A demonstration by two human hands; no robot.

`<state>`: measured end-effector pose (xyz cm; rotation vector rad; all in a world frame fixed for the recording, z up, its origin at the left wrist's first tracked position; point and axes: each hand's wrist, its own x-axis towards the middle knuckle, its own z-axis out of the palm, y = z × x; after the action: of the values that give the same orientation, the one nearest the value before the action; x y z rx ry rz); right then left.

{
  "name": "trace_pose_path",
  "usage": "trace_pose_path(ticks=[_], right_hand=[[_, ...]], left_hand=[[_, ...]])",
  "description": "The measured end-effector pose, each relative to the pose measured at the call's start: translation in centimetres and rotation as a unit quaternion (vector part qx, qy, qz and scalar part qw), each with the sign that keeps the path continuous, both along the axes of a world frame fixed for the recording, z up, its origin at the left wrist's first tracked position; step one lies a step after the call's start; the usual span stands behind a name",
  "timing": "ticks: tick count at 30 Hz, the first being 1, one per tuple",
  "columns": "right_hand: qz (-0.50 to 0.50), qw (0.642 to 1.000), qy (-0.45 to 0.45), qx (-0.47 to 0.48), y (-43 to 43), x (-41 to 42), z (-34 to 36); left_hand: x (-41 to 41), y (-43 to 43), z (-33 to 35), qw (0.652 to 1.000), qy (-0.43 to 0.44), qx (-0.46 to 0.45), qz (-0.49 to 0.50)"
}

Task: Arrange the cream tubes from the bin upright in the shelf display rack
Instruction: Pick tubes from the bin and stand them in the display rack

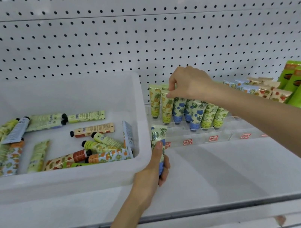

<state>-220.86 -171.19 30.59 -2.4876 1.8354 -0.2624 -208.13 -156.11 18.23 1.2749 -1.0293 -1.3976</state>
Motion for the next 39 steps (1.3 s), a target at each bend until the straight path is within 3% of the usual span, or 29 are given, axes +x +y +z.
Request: trace_pose_path(ticks=[10, 14, 17, 20, 24, 28, 32, 35, 39], right_hand=[[0.056, 0.990, -0.129, -0.012, 0.9, -1.0, 0.8], [0.125, 0.967, -0.191, 0.117, 4.2, -1.0, 1.4], [0.165, 0.953, -0.161, 0.196, 6.1, -1.2, 0.3], [0.174, 0.948, -0.150, 0.222, 7.0, -1.3, -1.2], [0.157, 0.932, -0.207, 0.251, 7.4, -1.9, -1.7], [0.131, 0.922, -0.252, 0.264, 7.8, -3.3, -0.7], [0.069, 0.937, -0.282, 0.195, 7.3, -5.6, 1.6], [0.028, 0.947, -0.299, 0.117, 6.6, -6.5, 2.3], [0.007, 0.972, -0.234, 0.022, 5.9, -5.7, 1.3]], left_hand=[[0.0, -0.1, -0.1, 1.000, 0.001, -0.006, 0.003], [0.0, -0.3, -0.4, 0.999, 0.003, -0.030, 0.018], [0.1, -0.4, -0.4, 0.998, 0.002, -0.054, 0.021], [0.0, -0.3, -0.3, 0.998, 0.009, -0.055, 0.018], [-0.3, 0.0, 0.1, 0.997, 0.009, -0.073, -0.009], [-0.2, 0.2, -0.1, 0.994, -0.011, -0.100, 0.029], [-0.1, 0.4, -0.8, 0.983, -0.096, -0.152, 0.030], [-0.3, 0.2, -1.5, 0.957, -0.215, -0.195, 0.028], [-0.9, -0.3, -2.4, 0.918, -0.354, -0.179, 0.031]])
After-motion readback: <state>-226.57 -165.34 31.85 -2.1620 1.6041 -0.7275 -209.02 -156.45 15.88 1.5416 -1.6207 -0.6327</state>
